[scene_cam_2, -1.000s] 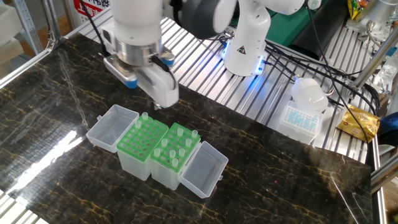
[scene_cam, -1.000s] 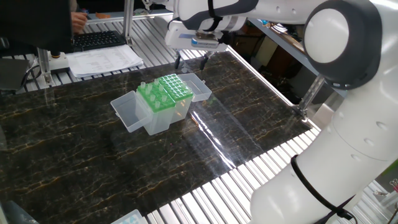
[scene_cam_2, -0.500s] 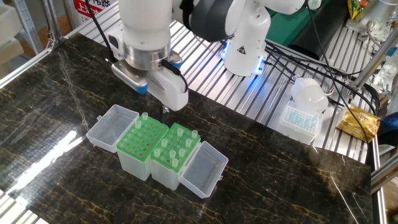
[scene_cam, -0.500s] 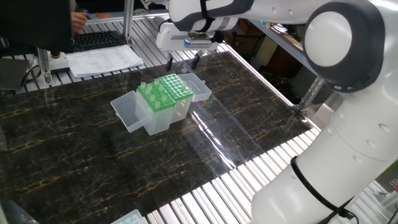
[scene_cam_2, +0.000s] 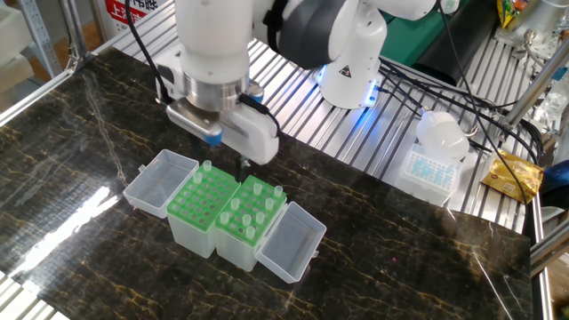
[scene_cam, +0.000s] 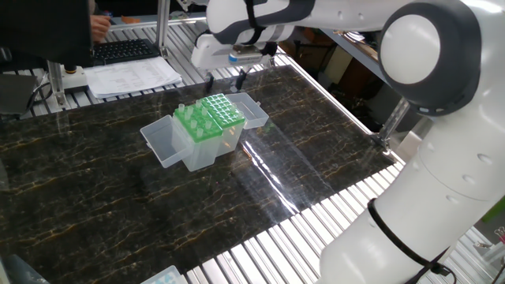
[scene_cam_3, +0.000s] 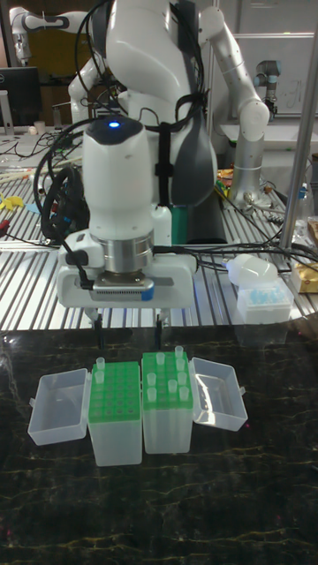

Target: Transfer all large pipette tips from one holder to another

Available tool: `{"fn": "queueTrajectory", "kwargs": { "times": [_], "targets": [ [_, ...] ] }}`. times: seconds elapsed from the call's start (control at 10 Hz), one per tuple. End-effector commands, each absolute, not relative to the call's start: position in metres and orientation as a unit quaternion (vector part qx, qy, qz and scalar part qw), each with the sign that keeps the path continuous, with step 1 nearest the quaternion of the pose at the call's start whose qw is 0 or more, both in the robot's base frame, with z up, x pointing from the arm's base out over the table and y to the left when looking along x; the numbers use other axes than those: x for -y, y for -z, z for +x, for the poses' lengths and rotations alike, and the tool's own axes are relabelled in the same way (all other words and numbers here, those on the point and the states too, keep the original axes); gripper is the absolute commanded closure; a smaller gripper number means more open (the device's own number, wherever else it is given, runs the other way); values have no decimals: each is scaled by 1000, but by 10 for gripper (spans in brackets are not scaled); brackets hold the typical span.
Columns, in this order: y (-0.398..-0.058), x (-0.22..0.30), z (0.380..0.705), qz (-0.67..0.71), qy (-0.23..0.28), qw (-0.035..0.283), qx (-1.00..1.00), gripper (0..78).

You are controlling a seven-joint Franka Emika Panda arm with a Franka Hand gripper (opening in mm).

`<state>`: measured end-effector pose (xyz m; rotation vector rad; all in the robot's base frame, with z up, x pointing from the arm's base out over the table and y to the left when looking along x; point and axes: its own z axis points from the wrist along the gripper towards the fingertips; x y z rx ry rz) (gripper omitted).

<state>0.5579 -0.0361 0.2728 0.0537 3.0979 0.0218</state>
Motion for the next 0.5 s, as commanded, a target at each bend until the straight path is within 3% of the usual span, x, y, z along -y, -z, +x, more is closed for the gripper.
{"fn": "queueTrajectory", "kwargs": {
  "times": [0.1, 0.5],
  "targets": [
    [-270, 30, 562, 15, 2, 22, -1000, 1],
    [-261, 24, 564, 15, 3, 23, -1000, 1]
  ]
}}
